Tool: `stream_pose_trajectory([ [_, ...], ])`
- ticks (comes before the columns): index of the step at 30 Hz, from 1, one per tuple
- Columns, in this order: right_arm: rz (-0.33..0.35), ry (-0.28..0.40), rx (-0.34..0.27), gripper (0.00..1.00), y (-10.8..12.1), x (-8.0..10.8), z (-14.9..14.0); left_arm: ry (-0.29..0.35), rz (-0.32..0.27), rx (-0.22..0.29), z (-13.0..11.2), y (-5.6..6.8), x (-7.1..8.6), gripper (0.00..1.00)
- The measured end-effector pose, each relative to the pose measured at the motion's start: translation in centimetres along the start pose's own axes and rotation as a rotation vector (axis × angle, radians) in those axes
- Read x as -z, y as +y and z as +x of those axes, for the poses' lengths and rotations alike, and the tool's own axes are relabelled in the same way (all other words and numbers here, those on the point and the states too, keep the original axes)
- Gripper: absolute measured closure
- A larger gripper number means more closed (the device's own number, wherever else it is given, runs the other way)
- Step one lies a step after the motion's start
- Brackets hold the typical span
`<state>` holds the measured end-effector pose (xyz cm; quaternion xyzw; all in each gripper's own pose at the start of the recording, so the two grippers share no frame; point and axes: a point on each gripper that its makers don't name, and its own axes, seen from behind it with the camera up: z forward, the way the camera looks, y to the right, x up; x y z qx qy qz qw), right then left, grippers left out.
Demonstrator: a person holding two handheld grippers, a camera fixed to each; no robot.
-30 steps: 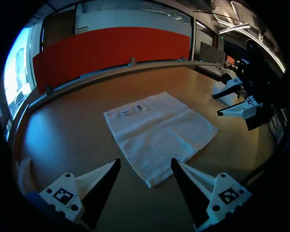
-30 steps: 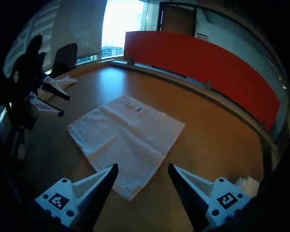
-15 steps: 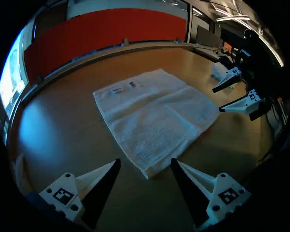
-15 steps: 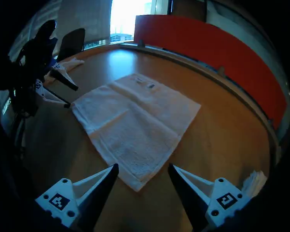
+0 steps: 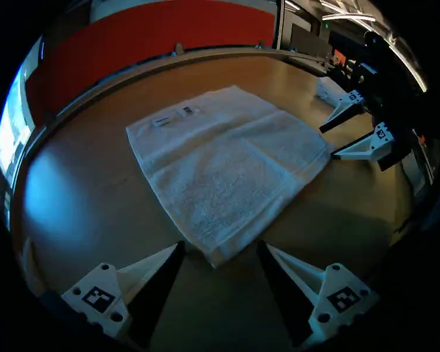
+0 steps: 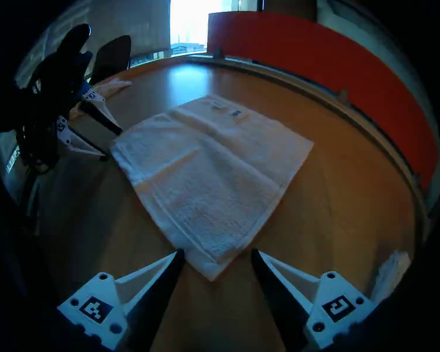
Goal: Fold towel
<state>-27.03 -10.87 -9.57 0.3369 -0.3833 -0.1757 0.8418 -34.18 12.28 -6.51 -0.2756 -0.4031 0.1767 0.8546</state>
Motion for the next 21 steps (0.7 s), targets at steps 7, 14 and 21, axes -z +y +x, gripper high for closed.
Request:
stream_pose_trajectory([
  [7,0.024,-0.003,-0.01,0.26,-0.38,0.0,-0.29,-0.015,0.01,-0.018,-0.07,-0.19,-0.11,0.21],
  [14,0.029,-0.004,-0.021,0.43,-0.43,0.0,-0.35,-0.019,0.017,-0.004,-0.03,-0.37,-0.09,0.24],
  [21,0.025,-0.003,-0.037,0.57,-0.35,0.03,-0.36,-0.026,0.019,-0.002,0.04,-0.26,-0.15,0.35],
])
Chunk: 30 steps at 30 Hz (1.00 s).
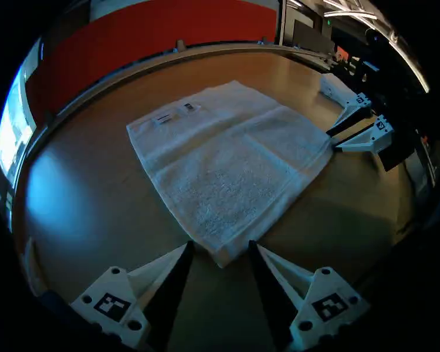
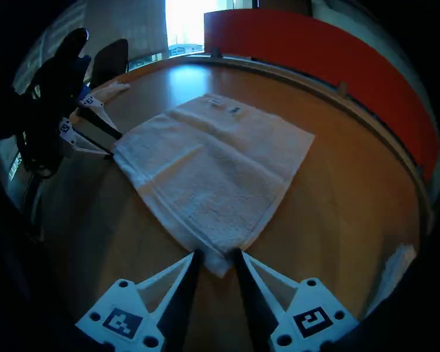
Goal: Fold towel
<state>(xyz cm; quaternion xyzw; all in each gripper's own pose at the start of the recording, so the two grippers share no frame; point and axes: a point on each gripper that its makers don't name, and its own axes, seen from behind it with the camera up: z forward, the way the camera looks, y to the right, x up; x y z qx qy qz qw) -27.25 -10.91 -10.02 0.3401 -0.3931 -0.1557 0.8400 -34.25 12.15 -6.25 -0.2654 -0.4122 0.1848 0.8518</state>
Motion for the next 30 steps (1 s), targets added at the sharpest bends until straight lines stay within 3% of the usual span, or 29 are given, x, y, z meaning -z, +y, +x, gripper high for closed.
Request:
stream_pose_trajectory([
  [10,0.015,-0.006,-0.013,0.83,-0.5,0.1,0.0,-0.003,-0.005,-0.007,0.2,0.8,-0.1,0.69],
  [12,0.024,-0.003,-0.018,0.85,-0.8,0.1,0.0,-0.004,-0.002,-0.002,0.3,0.8,-0.1,0.79],
  [14,0.033,0.006,-0.02,0.86,-1.1,0.3,0.3,-0.007,0.002,0.005,0.3,0.6,-0.1,0.83],
  [21,0.019,0.033,-0.022,0.86,-1.1,1.0,1.0,0.001,0.004,0.025,0.9,0.6,0.5,0.84],
  [30,0.014,0.08,-0.04,0.86,-1.4,3.2,3.5,0.034,0.025,0.071,3.1,0.1,3.3,0.84],
])
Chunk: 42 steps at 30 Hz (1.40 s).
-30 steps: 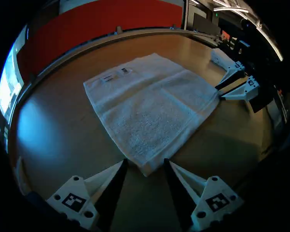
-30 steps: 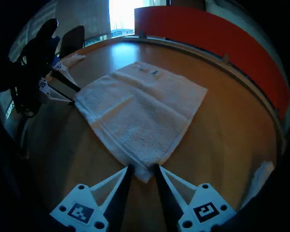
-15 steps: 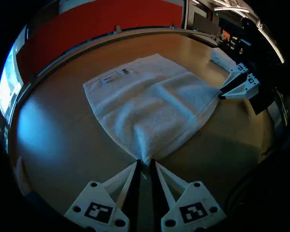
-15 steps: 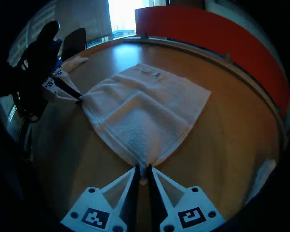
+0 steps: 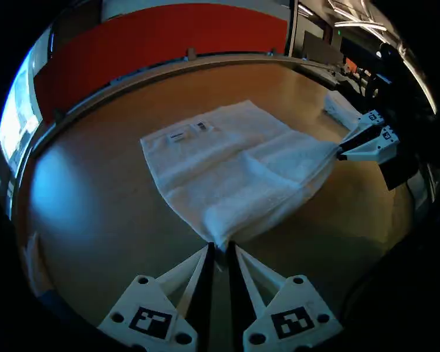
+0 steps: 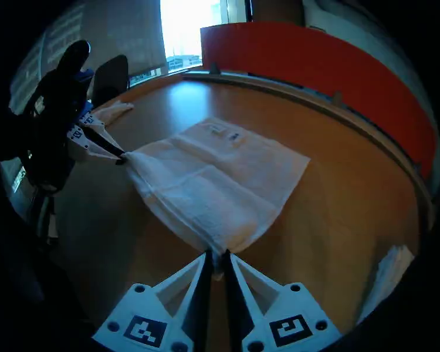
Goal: Fold towel
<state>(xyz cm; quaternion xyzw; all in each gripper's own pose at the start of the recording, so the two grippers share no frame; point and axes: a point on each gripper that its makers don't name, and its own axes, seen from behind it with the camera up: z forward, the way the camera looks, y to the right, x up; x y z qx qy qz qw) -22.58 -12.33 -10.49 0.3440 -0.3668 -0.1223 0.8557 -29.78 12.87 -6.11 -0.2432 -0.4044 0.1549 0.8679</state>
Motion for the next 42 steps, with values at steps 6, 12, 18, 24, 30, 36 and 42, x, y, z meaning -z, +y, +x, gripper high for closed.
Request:
stream_pose_trajectory([
  [6,-0.017,0.048,0.017,0.86,-0.3,1.8,2.6,0.03,0.014,0.016,1.9,-0.1,2.4,0.84],
  [12,-0.024,0.077,0.031,0.86,-0.6,3.8,4.2,0.057,0.017,0.03,3.2,0.4,4.9,0.84],
  [18,-0.023,0.093,0.034,0.86,-1.1,5.7,5.0,0.071,0.008,0.057,3.7,1.3,7.0,0.84],
  [24,-0.022,0.1,0.031,0.86,-1.6,7.2,5.2,0.078,0.0,0.082,3.8,2.2,8.4,0.84],
  [30,-0.015,0.102,0.026,0.86,-2.5,8.3,5.2,0.079,0.003,0.086,3.7,2.6,9.4,0.84],
  [36,-0.011,0.087,0.018,0.86,-3.1,8.6,4.7,0.083,0.006,0.1,3.8,2.7,9.7,0.84],
  [42,-0.008,0.083,0.021,0.86,-3.1,8.4,4.8,0.086,0.005,0.105,4.2,2.7,9.5,0.84],
])
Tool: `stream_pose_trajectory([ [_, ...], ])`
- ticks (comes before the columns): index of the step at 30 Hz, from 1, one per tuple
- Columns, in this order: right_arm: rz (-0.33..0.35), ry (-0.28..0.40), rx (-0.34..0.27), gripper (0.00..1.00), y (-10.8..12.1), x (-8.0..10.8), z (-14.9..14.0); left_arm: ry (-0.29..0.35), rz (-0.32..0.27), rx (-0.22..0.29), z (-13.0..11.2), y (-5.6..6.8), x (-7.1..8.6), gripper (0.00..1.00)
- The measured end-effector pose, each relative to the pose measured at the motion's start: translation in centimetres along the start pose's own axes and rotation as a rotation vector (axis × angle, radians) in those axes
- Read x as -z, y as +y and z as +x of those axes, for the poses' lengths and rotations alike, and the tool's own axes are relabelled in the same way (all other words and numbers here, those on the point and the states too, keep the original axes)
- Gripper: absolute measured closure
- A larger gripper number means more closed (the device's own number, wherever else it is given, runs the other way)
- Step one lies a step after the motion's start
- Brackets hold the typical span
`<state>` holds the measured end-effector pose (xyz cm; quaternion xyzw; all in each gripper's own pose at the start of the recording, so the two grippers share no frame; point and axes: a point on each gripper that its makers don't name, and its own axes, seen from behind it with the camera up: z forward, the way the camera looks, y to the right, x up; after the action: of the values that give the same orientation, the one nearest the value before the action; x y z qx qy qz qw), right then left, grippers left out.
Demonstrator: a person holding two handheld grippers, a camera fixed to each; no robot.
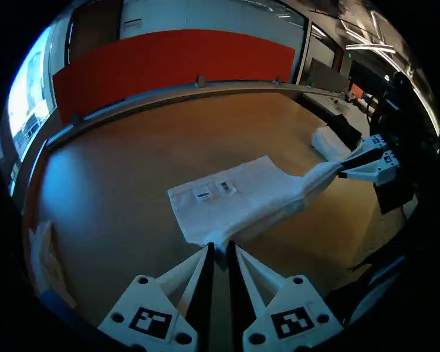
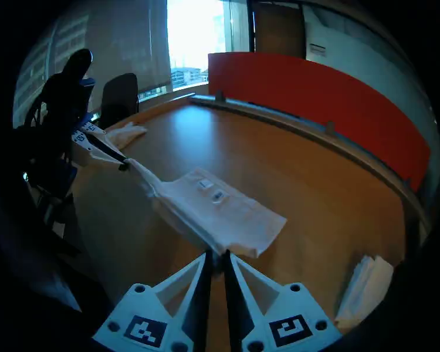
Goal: Fold towel
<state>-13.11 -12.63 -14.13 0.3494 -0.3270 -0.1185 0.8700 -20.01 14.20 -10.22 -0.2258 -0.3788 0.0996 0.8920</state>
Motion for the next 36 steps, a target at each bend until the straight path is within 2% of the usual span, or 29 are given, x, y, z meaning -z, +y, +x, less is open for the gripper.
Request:
stream_pose_trajectory([
  [6,-0.005,-0.001,0.015,0.86,0.7,-0.5,0.5,0.009,0.004,0.011,0.6,-0.4,-0.4,0.84],
  [10,-0.01,-0.005,0.024,0.86,1.7,-1.4,0.9,0.011,0.011,0.021,1.1,-1.0,-1.3,0.84],
  [18,-0.035,-0.021,0.043,0.86,4.5,-4.2,1.9,0.007,0.025,0.052,2.4,-2.6,-4.2,0.84],
  [26,-0.034,-0.046,0.014,0.86,6.4,-7.3,2.2,-0.012,0.038,0.072,2.6,-4.5,-7.5,0.84],
  [36,-0.04,-0.099,-0.026,0.86,7.9,-9.7,0.4,-0.053,0.035,0.072,1.7,-5.3,-10.8,0.84],
])
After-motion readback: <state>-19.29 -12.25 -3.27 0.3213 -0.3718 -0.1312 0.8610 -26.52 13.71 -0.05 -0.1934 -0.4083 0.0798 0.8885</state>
